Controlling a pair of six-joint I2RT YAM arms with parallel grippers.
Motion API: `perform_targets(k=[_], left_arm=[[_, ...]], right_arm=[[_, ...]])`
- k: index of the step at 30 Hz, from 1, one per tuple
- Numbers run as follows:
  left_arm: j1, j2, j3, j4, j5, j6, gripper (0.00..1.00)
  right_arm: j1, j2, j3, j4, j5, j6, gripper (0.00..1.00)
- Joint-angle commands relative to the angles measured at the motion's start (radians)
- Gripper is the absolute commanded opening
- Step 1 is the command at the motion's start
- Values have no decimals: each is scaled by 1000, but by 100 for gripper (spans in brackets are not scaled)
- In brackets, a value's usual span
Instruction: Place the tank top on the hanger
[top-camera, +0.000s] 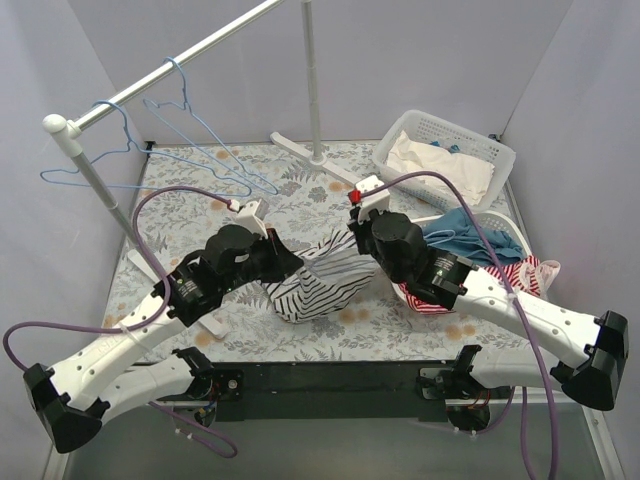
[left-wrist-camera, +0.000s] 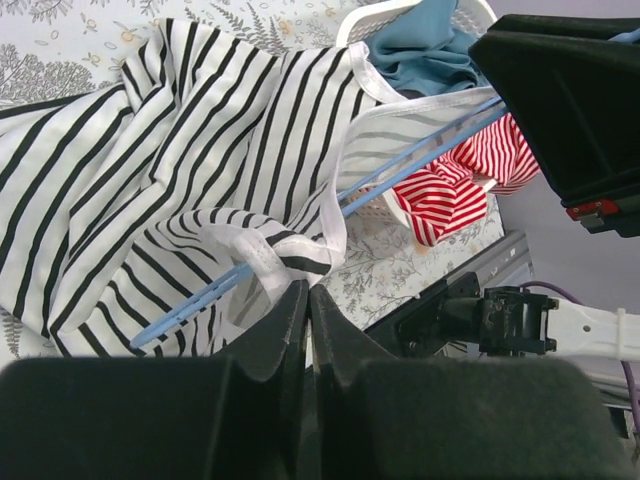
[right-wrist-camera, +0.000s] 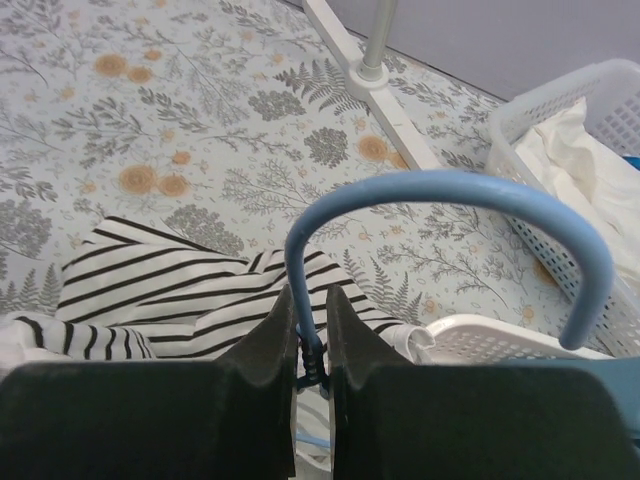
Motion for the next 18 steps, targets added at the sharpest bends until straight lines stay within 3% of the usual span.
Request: perform_targets(k=[1,3,4,8,11,15,18], left_arm=[[-5,5,83,2,38,-13,14],[-3,14,127,3,84,-18,27],[-5,16,141,3,90,-18,40],[-5,13,212,0,89,-8,56],[-5,2,284,16,118,13,65],[-5,-4,413,112,204,34,68],[-5,32,518,144,267,59,68]], right_arm=[[4,-16,124,-3,-29,28,1],[4,-10,176,-17,-20,28,1],[4,-7,193,-22,-20,25,1],[6,-24,245,-37,-44,20,1],[4,-39,276,-38,-29,-1,1],[4,-19,340,-40,0,-67,1],[4,8,421,-42,-61,-138,1]])
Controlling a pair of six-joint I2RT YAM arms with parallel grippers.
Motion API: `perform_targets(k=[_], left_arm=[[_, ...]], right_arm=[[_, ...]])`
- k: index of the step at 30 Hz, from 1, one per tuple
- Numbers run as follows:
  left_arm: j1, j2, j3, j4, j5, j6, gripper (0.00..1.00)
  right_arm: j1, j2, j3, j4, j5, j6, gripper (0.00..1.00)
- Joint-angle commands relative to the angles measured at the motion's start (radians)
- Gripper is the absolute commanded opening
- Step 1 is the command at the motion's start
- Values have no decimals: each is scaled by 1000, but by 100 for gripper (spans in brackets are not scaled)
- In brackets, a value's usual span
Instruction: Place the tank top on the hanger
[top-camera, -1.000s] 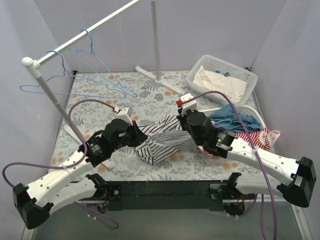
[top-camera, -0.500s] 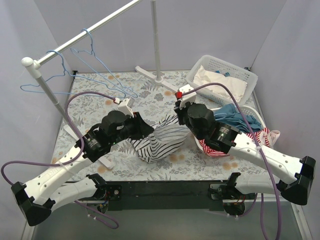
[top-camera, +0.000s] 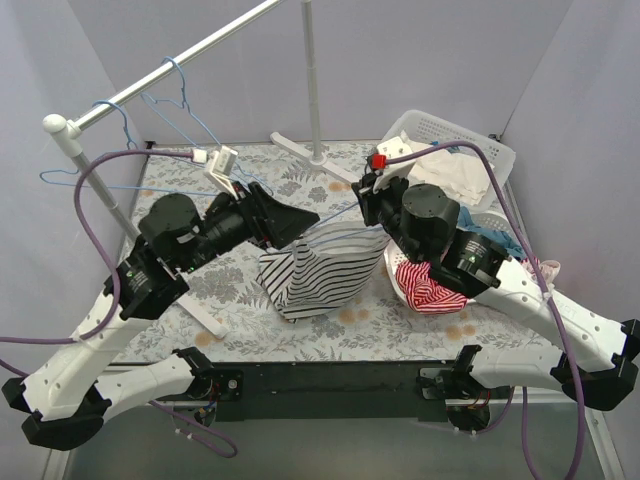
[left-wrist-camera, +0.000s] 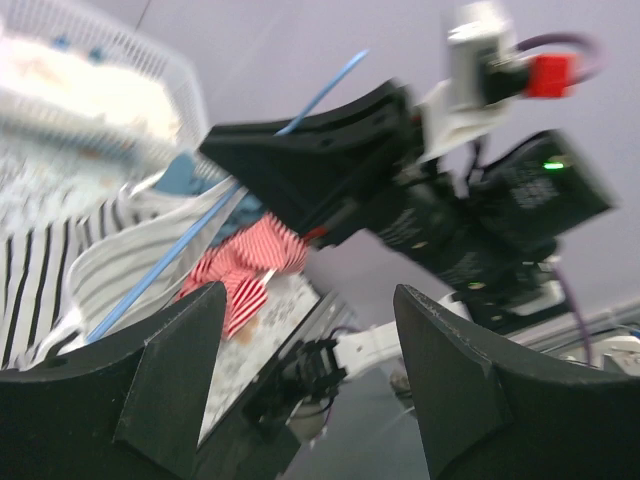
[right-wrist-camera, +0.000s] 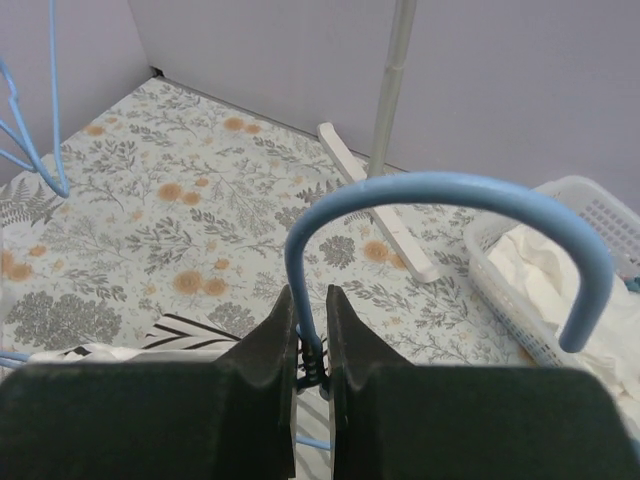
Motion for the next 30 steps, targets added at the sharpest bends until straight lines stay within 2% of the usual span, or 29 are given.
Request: perform_targets(k=[1,2,5,9,13,15,18,20,23,24,30], left_arm=[[-5,16,151,96,102,60,68],[-5,32,185,96,91,84,68],[-5,53,249,90,56,115,68],[-5,101,335,87,39,167,68],[-5,124,400,86,21,203,68],[-5,125,419,75,1,218,68],[-5,118,430,51,-16,245,69],[-5,118,436,26,-13,272,69],[-5,136,461,-51,8,307,64],[-5,144,473,-113,10,314,58],[-5,197,499,-297,140,354,47]], right_arm=[[3,30,159,35,-61,-127,1],[3,42,242,24,-126,-144,1],[3,107,400,-40,-223,-202,1],[3,187,694,-73,-320,-279,1],[3,236,836,-73,-394,-319,1],[3,225,819,-53,-435,-317,1],[3,172,673,-33,-494,-302,1],[3,106,519,-10,-533,-276,1],[3,11,331,61,-584,-258,1],[3,-8,300,85,-619,-254,1],[0,-60,206,88,-626,-241,1]])
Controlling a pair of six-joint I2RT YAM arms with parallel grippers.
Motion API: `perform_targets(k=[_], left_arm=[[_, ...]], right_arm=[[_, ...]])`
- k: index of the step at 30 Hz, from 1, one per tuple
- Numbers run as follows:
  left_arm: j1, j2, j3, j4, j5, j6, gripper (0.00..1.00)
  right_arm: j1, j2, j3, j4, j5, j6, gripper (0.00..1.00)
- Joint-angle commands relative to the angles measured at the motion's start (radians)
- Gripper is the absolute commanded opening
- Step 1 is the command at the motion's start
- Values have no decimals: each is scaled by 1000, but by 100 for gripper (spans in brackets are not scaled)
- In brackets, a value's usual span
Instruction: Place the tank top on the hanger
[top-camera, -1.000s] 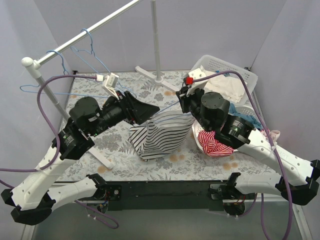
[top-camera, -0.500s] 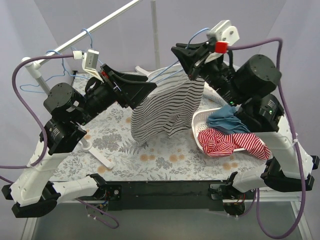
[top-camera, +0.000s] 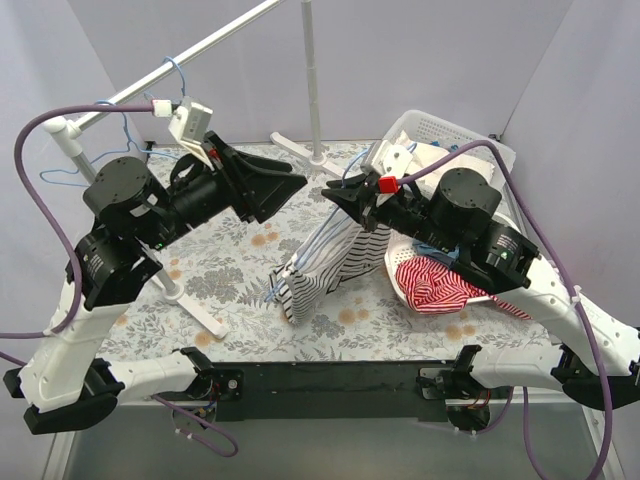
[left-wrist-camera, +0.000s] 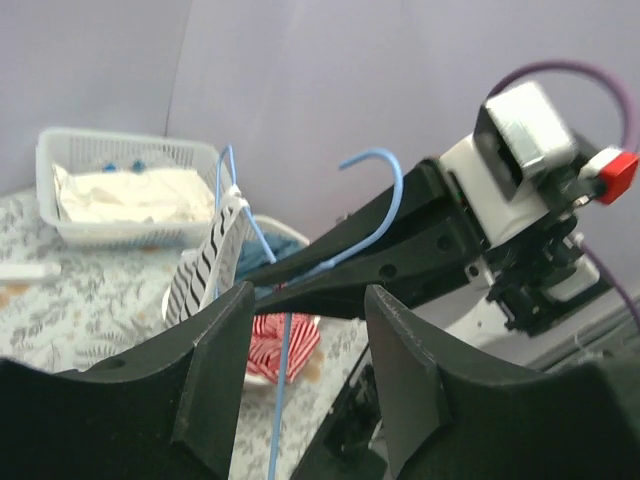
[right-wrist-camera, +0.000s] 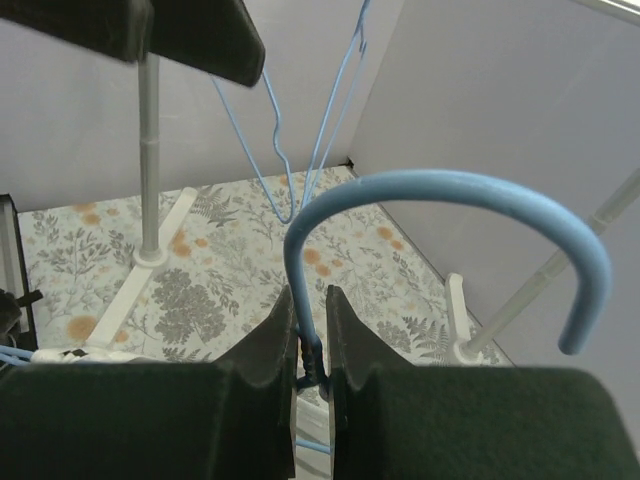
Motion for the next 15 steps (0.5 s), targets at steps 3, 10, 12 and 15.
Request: perform_targets(k=[3,10,12,15], left_arm=[[-4,22,-59,-192,186,48,41],[-4,-19,-215,-157,289,25,38],[-4,-21,-237,-134,333,20,38],[-4,-32,-285,-88,367,6,37]], right_arm=[[-2,-75,-34,117,-45,27,1],[-11,-93,-83,130,-66,41,1],[-11,-90,-86,135,-74,43,1],[-16,-82,-91,132,-75,43,1]])
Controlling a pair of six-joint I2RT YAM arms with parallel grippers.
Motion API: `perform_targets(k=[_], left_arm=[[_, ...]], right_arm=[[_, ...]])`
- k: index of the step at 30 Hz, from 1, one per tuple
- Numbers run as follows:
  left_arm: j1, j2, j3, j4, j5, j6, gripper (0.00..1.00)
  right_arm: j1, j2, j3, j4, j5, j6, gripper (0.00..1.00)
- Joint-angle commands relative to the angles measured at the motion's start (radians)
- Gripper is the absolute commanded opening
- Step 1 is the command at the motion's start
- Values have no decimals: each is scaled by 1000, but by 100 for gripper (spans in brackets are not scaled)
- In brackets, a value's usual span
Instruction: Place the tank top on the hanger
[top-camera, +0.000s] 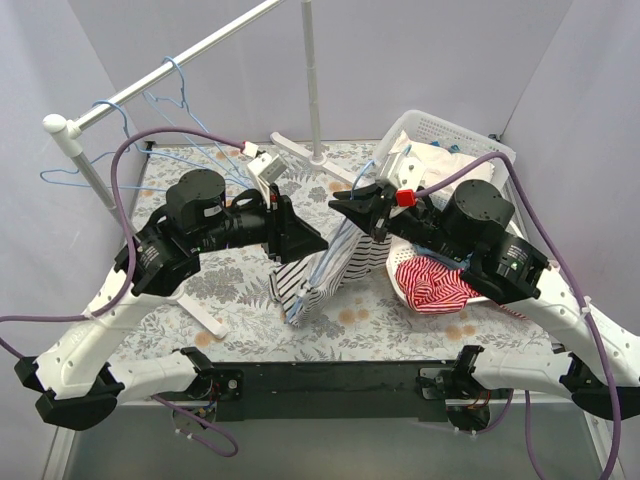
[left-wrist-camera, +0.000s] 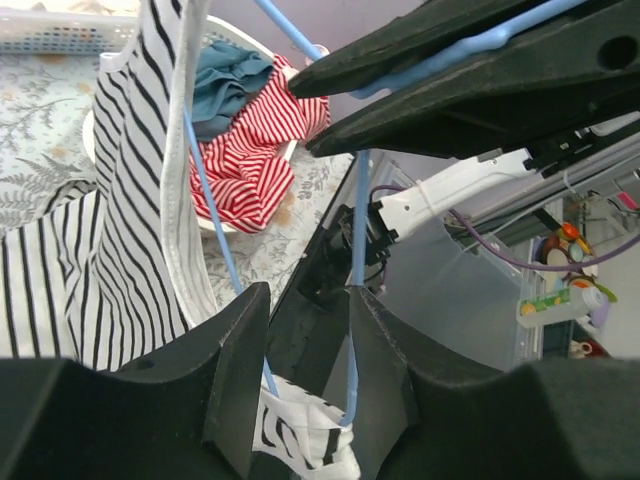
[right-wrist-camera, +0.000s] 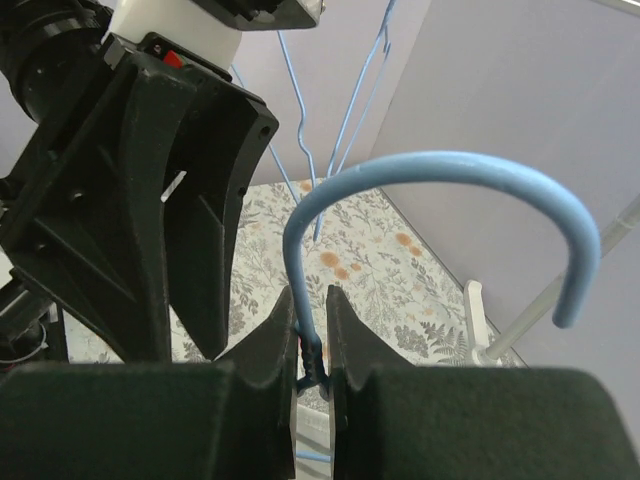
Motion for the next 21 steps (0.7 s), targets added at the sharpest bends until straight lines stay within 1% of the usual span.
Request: perform_targets(k=[1,6,10,15,16,19,20,21], left_arm=[[-6,-36,-58,60,110,-15,37],[-6,-40,-99,101,156,-29,36],[-6,-37,-125,115,173,-40,30],[-6,-34,-164,163,210,-78,20],[-6,-32,-167,169,208,-84,17],[-6,-36,-182,205,207,-119,2],[-6,-36,-185,221,202,-127,0],[-6,-37,-187,232,190,-138,0]], right_arm=[[-7,5,2,94,-13,19,1],[-15,18,5,94,-11,15,1],[-23,19,6,96,-17,15,1],[-27,31,26,96,-14,15,1],[-27,33,29,96,-13,14,1],[-26,41,34,96,-7,14,1],[-27,41,32,94,-5,14,1],[-27,42,31,97,-2,15,1]])
